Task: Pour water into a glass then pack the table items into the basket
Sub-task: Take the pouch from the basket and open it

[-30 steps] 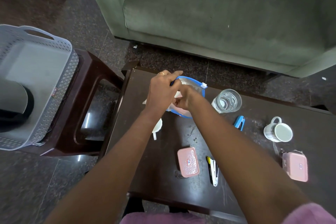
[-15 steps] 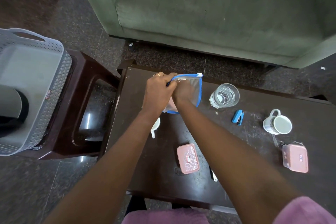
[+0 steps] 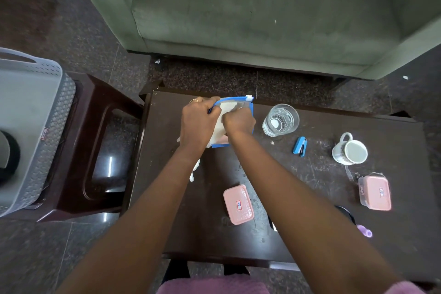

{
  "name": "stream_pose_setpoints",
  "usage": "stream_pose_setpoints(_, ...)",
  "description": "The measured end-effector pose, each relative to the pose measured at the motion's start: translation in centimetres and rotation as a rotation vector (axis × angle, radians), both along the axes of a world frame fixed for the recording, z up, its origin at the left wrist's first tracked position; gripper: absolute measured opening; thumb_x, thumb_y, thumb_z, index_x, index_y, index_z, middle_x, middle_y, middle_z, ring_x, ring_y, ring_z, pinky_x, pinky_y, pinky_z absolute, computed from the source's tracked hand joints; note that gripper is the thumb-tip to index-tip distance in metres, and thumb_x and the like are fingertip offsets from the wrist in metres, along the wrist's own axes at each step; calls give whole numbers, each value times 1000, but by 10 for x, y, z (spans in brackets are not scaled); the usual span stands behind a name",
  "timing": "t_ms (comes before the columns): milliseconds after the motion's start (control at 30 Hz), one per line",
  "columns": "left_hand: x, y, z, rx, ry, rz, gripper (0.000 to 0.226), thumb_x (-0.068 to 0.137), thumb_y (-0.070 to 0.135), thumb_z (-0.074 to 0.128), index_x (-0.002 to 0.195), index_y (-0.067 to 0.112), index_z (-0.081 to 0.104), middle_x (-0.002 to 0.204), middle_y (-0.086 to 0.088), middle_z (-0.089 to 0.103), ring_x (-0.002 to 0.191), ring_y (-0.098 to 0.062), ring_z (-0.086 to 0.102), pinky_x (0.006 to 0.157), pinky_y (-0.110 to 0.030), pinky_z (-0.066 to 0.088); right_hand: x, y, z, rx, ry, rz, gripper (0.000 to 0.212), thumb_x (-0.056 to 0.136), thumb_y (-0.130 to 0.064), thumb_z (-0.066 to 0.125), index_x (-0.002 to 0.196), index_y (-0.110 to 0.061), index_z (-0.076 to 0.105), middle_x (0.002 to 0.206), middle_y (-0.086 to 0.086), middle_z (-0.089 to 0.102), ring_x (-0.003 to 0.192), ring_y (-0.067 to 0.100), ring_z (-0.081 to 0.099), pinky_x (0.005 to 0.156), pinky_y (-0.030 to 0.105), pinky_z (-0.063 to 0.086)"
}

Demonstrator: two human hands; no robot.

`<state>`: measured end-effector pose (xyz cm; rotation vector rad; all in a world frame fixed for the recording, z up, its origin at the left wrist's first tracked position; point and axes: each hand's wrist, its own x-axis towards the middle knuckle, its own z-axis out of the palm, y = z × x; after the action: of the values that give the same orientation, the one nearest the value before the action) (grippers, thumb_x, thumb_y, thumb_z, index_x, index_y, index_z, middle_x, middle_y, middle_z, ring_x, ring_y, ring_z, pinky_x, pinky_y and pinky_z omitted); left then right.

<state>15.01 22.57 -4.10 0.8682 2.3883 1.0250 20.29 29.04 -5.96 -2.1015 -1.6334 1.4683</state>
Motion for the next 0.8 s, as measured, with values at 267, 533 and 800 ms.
stream_pose_setpoints(267, -1, 4, -5, -2, 49, 16, 27, 83, 8, 50, 96, 12, 74, 70, -17, 54, 74, -29, 54, 63, -26, 30, 11, 3, 21, 254, 110, -97, 13, 79, -21, 52, 88, -13, 56, 96, 14, 67, 85, 33, 62, 75, 37, 51)
stream_pose_setpoints(533, -9, 4, -2, 19, -20, 97, 28, 85, 11, 49, 101, 13, 72, 73, -7, 53, 71, -18, 48, 59, -17, 24, 39, 36, 43, 152, 330, 168, 19, 78, 1, 55, 76, -17, 57, 78, 6, 60, 74, 23, 56, 64, 29, 42)
stream_pose_setpoints(800, -22, 3, 8, 55, -137, 127, 23, 83, 13, 45, 79, 11, 68, 78, -21, 64, 71, -28, 51, 66, -32, 40, 82, 52, 53, 17, 666, 4, 14, 90, -2, 55, 85, -15, 58, 81, 4, 64, 61, 12, 62, 56, 23, 53)
